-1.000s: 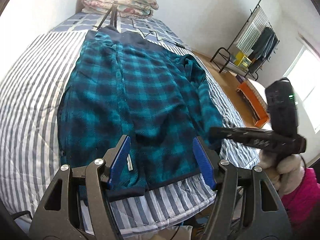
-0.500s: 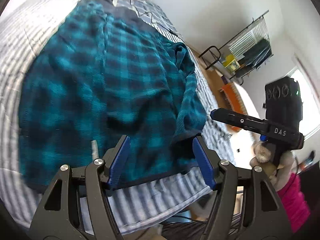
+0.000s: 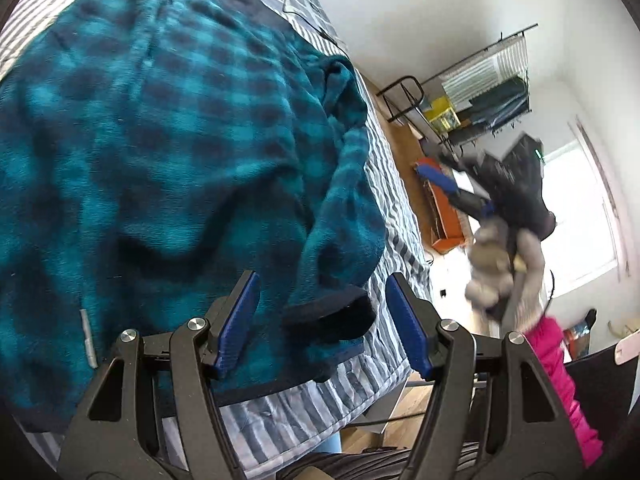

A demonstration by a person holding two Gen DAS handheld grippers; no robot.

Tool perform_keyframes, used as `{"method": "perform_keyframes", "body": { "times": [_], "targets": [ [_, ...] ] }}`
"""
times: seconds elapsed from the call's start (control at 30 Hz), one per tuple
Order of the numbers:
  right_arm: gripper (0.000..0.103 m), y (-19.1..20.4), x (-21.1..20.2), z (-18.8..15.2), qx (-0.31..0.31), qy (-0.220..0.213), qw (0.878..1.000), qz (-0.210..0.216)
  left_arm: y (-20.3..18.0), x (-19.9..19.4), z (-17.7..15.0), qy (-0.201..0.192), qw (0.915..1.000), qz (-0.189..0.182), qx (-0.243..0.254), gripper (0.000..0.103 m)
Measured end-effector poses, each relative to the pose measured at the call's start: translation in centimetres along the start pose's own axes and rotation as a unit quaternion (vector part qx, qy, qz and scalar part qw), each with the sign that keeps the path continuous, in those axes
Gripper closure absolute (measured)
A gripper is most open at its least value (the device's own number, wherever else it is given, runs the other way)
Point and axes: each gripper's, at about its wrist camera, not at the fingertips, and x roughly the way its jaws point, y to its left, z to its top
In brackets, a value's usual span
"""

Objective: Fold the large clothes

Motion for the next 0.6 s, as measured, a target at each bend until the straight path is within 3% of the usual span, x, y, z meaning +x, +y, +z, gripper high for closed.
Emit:
{"method": "perform_keyframes", "body": {
  "times": [0.2, 0.27, 0.4, 0.47, 0.5, 0.6],
  "targets": [
    [0.053, -3.6, 3.0, 4.5, 0.056, -0.012, 0.998, -0.012, -0.6, 1.1, -0.1, 0.002, 0.9999, 0.006, 0.012, 0.039],
    [0.053, -4.4, 4.3, 5.6, 0.070, -0.015, 0.997, -0.012, -0.6, 1.5, 0.0, 0.010, 0.9999, 0.003, 0.012, 0.053],
    [0.053, -6.1, 7.6, 7.3, 0.098, -0.008, 0.995, -0.017, -0.6, 2.2, 0.2, 0.019, 0.9994, 0.015, 0.025, 0.066],
    [0.053, -7.3, 9.3, 7.5, 0.123, -0.001, 0.992, -0.006, -0.7, 2.4, 0.2, 0.020, 0.9988, 0.026, 0.037, 0.079],
    [0.056, -7.7, 9.9, 7.5, 0.131, 0.002, 0.991, 0.000, -0.9, 2.5, 0.1, 0.019, 0.9982, 0.033, 0.045, 0.083],
    [0.081, -8.2, 11.4, 7.5, 0.148, 0.006, 0.989, 0.027, -1.4, 2.7, -0.2, 0.015, 0.9964, 0.045, 0.070, 0.091]
  ]
}}
